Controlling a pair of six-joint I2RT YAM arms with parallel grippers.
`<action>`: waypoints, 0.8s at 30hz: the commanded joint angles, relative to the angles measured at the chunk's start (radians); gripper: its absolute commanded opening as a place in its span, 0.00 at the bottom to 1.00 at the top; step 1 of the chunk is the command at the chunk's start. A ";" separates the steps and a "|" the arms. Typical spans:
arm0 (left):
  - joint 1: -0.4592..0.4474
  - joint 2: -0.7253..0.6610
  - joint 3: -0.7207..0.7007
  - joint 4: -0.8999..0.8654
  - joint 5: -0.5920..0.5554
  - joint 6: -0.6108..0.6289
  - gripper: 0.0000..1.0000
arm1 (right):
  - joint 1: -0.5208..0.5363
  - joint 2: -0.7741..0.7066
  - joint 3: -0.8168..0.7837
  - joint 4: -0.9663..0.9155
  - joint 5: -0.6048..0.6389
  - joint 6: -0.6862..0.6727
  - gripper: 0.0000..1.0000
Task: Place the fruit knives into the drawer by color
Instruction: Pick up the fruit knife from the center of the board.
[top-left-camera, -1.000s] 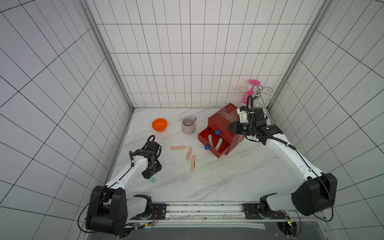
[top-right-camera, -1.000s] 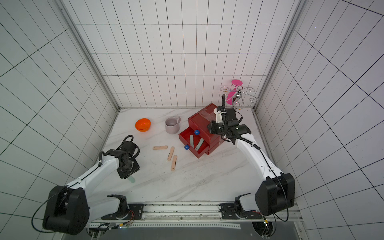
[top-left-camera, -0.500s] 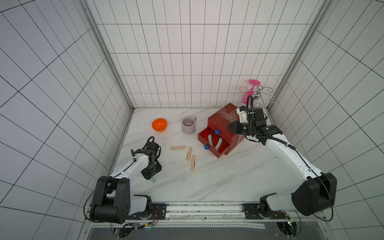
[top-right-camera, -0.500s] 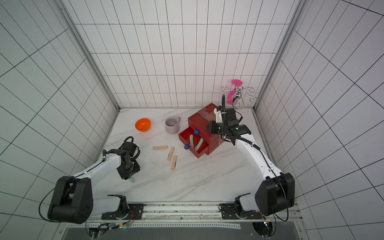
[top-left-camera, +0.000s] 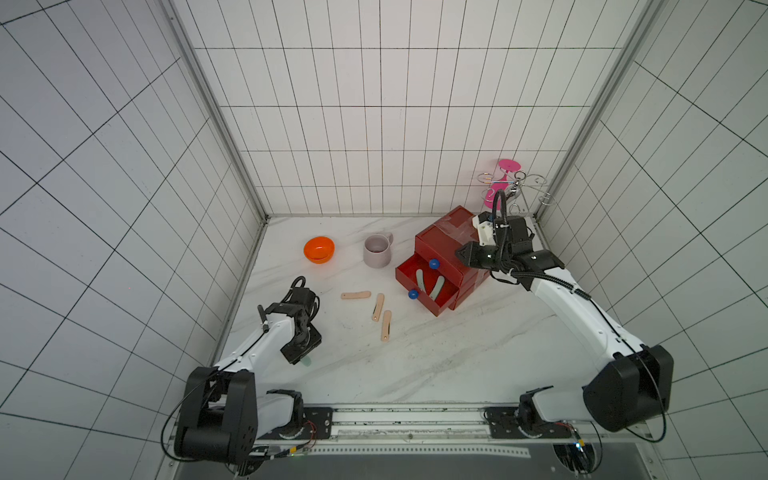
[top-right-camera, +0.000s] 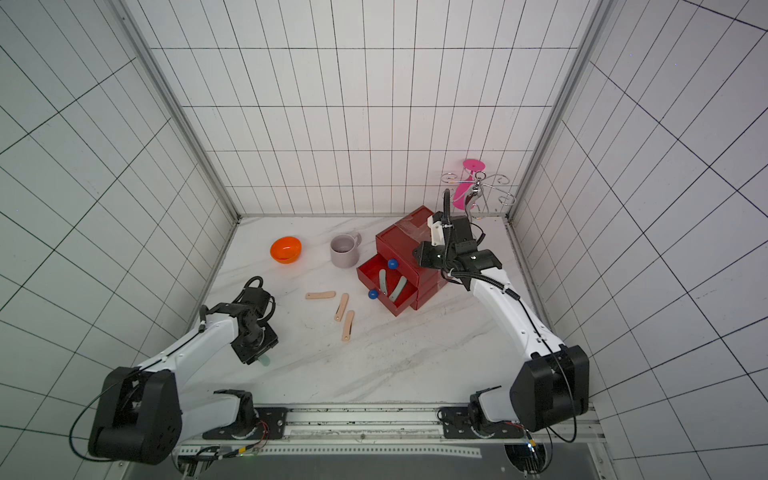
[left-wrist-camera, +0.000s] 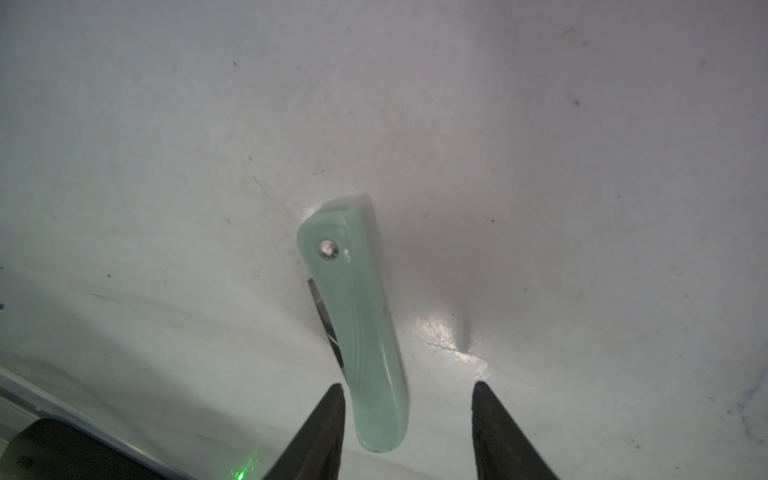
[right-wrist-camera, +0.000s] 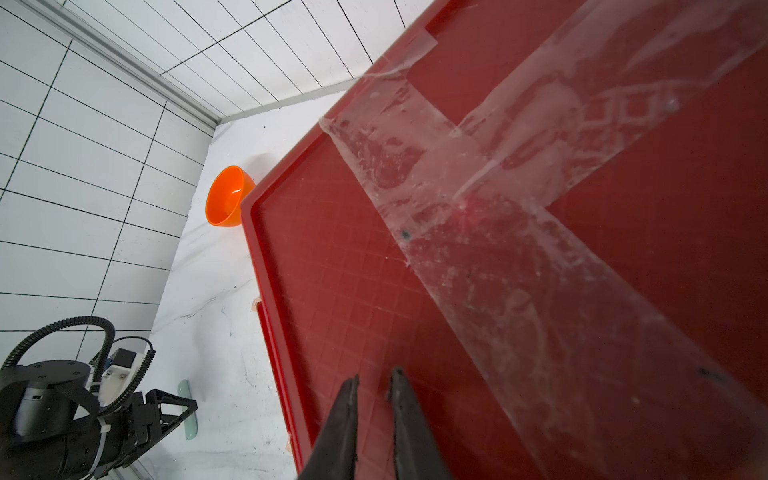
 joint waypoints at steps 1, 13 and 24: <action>0.008 -0.008 -0.017 0.002 -0.004 -0.028 0.51 | 0.022 0.115 -0.140 -0.363 -0.016 0.003 0.18; 0.036 0.046 -0.059 0.082 0.082 -0.025 0.51 | 0.022 0.115 -0.144 -0.360 -0.016 0.007 0.18; 0.041 0.101 -0.084 0.146 0.140 0.000 0.36 | 0.022 0.111 -0.146 -0.358 -0.012 0.016 0.18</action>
